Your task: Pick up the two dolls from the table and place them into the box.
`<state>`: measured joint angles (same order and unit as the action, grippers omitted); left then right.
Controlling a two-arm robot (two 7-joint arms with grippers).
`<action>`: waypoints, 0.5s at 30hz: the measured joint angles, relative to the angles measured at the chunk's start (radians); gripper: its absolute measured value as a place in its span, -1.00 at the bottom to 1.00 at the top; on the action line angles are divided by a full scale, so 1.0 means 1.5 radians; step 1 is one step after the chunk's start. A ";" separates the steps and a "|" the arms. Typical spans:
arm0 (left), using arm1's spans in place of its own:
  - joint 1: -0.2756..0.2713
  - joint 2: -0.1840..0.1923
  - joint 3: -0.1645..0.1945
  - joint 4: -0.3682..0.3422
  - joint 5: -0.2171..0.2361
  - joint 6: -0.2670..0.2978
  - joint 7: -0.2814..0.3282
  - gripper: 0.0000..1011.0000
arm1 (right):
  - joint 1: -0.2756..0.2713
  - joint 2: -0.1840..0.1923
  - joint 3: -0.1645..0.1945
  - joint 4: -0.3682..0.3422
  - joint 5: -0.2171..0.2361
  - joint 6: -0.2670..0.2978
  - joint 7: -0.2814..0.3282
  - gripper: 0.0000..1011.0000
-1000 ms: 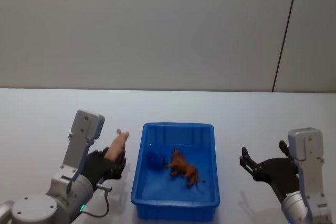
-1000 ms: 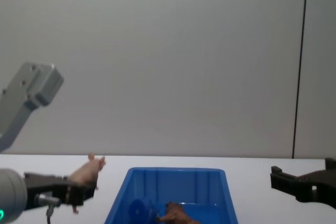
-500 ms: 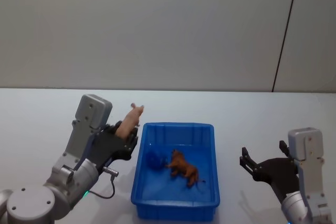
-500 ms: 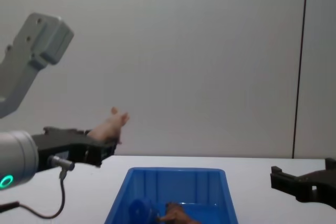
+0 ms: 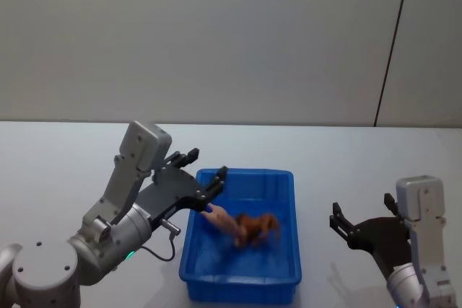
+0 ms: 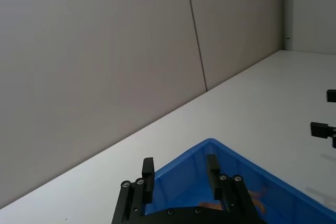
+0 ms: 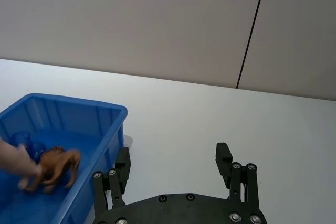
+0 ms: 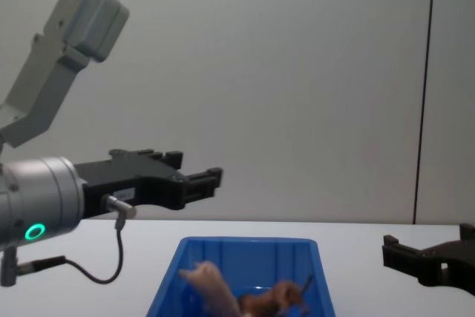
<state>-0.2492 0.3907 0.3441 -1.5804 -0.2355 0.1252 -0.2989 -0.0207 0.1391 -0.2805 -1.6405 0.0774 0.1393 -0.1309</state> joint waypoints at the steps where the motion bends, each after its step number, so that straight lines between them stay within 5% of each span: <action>1: -0.005 -0.002 0.001 0.006 0.000 -0.005 -0.015 0.22 | 0.000 0.000 0.000 0.000 0.000 0.000 0.000 0.98; 15: -0.051 -0.024 0.009 0.059 -0.003 -0.049 -0.154 0.98 | 0.000 0.000 0.000 0.000 0.000 0.000 0.000 0.98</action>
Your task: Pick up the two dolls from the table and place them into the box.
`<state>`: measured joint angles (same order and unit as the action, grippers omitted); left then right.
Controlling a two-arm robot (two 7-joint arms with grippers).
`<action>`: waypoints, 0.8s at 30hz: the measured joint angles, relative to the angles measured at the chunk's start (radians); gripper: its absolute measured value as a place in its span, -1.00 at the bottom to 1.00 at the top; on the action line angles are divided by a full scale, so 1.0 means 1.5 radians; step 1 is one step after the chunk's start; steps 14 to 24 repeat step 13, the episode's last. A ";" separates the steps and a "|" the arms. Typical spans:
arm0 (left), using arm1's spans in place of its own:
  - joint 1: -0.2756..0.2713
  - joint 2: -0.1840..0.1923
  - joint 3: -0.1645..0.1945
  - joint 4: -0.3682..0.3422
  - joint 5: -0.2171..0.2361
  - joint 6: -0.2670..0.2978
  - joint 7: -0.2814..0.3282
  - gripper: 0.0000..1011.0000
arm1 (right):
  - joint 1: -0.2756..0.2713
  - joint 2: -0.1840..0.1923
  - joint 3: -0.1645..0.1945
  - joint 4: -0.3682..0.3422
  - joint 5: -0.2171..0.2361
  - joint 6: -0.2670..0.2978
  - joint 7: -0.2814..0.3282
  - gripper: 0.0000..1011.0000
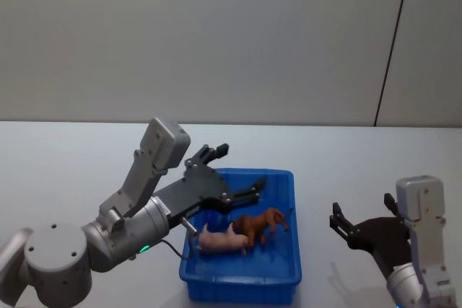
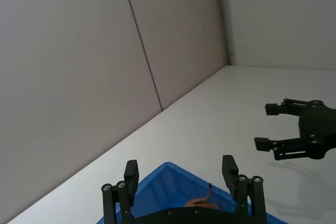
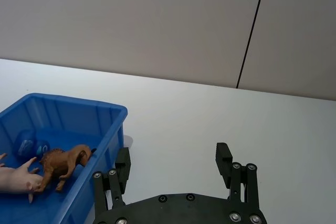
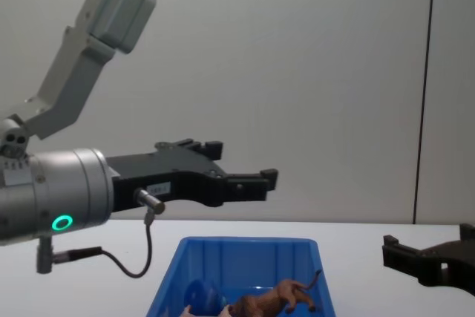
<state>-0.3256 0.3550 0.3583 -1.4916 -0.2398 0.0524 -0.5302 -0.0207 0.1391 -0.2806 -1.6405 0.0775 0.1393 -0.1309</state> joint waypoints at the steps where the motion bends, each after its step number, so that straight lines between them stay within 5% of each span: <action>1: -0.002 -0.001 0.000 0.002 0.000 -0.002 -0.005 0.98 | 0.000 0.000 0.000 0.000 0.000 0.000 0.000 0.98; 12: -0.020 -0.010 0.004 0.024 -0.003 -0.015 -0.055 0.98 | 0.000 0.000 0.000 0.000 0.000 0.000 0.000 0.98; 24: -0.021 -0.011 0.005 0.025 -0.003 -0.016 -0.057 0.98 | 0.000 0.000 0.000 0.000 0.000 0.000 0.000 0.98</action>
